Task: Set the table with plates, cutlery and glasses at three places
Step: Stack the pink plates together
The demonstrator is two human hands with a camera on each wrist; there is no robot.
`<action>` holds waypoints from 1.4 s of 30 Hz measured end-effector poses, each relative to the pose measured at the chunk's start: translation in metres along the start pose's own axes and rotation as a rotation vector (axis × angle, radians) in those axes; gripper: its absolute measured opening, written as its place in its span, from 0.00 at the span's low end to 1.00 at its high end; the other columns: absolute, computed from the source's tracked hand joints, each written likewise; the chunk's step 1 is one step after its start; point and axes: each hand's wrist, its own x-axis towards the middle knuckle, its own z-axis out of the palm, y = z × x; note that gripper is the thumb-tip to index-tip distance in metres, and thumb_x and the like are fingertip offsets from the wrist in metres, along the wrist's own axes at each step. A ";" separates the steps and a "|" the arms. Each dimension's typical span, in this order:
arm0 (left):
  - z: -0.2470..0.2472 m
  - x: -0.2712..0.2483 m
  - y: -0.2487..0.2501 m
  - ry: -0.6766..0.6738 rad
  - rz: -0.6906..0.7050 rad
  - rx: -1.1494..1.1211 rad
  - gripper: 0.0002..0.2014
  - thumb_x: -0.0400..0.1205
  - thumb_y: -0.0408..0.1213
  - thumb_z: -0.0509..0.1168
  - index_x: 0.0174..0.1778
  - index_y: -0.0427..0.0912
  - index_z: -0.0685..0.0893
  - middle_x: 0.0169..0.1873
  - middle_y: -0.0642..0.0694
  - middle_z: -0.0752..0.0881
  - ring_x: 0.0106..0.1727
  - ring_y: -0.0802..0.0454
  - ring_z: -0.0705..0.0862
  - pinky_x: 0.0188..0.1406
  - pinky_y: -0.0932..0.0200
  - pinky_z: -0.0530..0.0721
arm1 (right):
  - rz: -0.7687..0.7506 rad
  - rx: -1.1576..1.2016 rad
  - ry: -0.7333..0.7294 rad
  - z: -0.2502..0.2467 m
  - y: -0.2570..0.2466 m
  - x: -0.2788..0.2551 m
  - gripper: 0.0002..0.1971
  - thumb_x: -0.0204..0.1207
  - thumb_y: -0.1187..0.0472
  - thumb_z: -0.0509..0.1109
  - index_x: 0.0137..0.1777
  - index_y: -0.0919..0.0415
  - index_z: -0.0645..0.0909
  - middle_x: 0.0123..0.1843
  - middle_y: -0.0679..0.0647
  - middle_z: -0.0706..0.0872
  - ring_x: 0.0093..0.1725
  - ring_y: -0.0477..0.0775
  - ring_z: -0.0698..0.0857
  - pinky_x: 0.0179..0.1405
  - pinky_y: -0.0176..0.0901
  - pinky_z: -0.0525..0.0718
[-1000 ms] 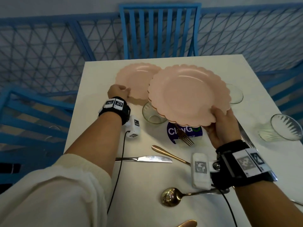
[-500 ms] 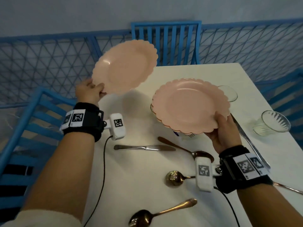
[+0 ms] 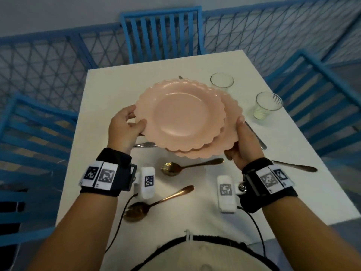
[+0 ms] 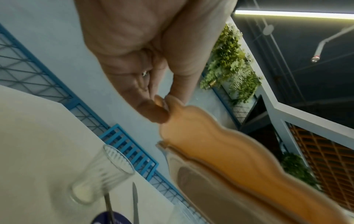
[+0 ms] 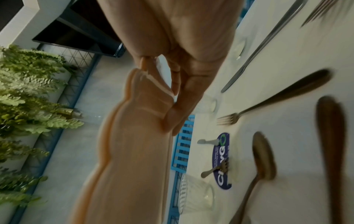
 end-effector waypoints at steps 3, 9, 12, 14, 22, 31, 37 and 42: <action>0.027 -0.015 0.006 -0.078 0.018 0.032 0.20 0.79 0.28 0.66 0.68 0.40 0.77 0.62 0.43 0.81 0.51 0.48 0.83 0.48 0.54 0.87 | -0.009 -0.035 -0.018 -0.035 -0.003 -0.013 0.23 0.84 0.43 0.51 0.70 0.53 0.76 0.55 0.56 0.86 0.46 0.52 0.87 0.36 0.44 0.85; 0.094 -0.049 0.019 -0.353 -0.102 0.026 0.24 0.80 0.34 0.65 0.73 0.42 0.70 0.59 0.45 0.82 0.59 0.47 0.81 0.60 0.46 0.83 | 0.035 -0.151 -0.063 -0.111 -0.019 -0.042 0.24 0.83 0.43 0.51 0.73 0.52 0.74 0.60 0.54 0.87 0.57 0.52 0.87 0.40 0.41 0.88; 0.124 -0.064 0.014 -0.566 -0.184 0.024 0.22 0.79 0.32 0.66 0.70 0.36 0.74 0.62 0.39 0.84 0.62 0.41 0.83 0.64 0.43 0.81 | 0.083 -0.230 -0.062 -0.155 -0.019 -0.052 0.20 0.84 0.49 0.53 0.72 0.53 0.73 0.58 0.56 0.87 0.54 0.54 0.88 0.43 0.46 0.89; 0.141 -0.073 0.009 -0.630 -0.256 0.034 0.21 0.79 0.31 0.66 0.69 0.35 0.73 0.63 0.38 0.83 0.63 0.40 0.82 0.63 0.43 0.82 | 0.142 -0.261 -0.037 -0.178 -0.014 -0.058 0.18 0.84 0.54 0.56 0.71 0.57 0.72 0.59 0.59 0.85 0.55 0.58 0.86 0.44 0.45 0.90; 0.187 -0.085 0.000 -0.672 -0.296 0.093 0.25 0.78 0.35 0.69 0.70 0.37 0.70 0.63 0.37 0.81 0.61 0.39 0.82 0.59 0.43 0.83 | 0.203 -0.381 -0.026 -0.211 0.008 -0.062 0.15 0.83 0.58 0.58 0.69 0.56 0.71 0.56 0.56 0.85 0.50 0.52 0.87 0.41 0.43 0.88; 0.181 -0.070 -0.004 -0.586 -0.252 0.042 0.14 0.81 0.33 0.64 0.62 0.47 0.72 0.55 0.46 0.82 0.54 0.47 0.82 0.46 0.54 0.83 | -0.132 -1.271 0.121 -0.214 0.004 -0.003 0.16 0.83 0.63 0.59 0.69 0.58 0.77 0.69 0.56 0.78 0.64 0.57 0.80 0.66 0.45 0.73; 0.176 -0.067 -0.010 -0.566 -0.255 0.045 0.15 0.82 0.32 0.63 0.64 0.44 0.73 0.57 0.43 0.82 0.52 0.47 0.83 0.52 0.49 0.84 | -0.055 -1.597 -0.026 -0.211 0.008 0.011 0.13 0.81 0.64 0.59 0.62 0.65 0.78 0.61 0.62 0.79 0.60 0.64 0.80 0.57 0.48 0.74; 0.173 -0.067 -0.009 -0.598 -0.246 0.047 0.18 0.83 0.32 0.62 0.69 0.44 0.71 0.53 0.48 0.82 0.47 0.54 0.82 0.47 0.53 0.83 | 0.098 -1.570 -0.020 -0.219 0.003 0.006 0.12 0.81 0.63 0.61 0.60 0.64 0.79 0.62 0.62 0.82 0.62 0.61 0.79 0.63 0.46 0.74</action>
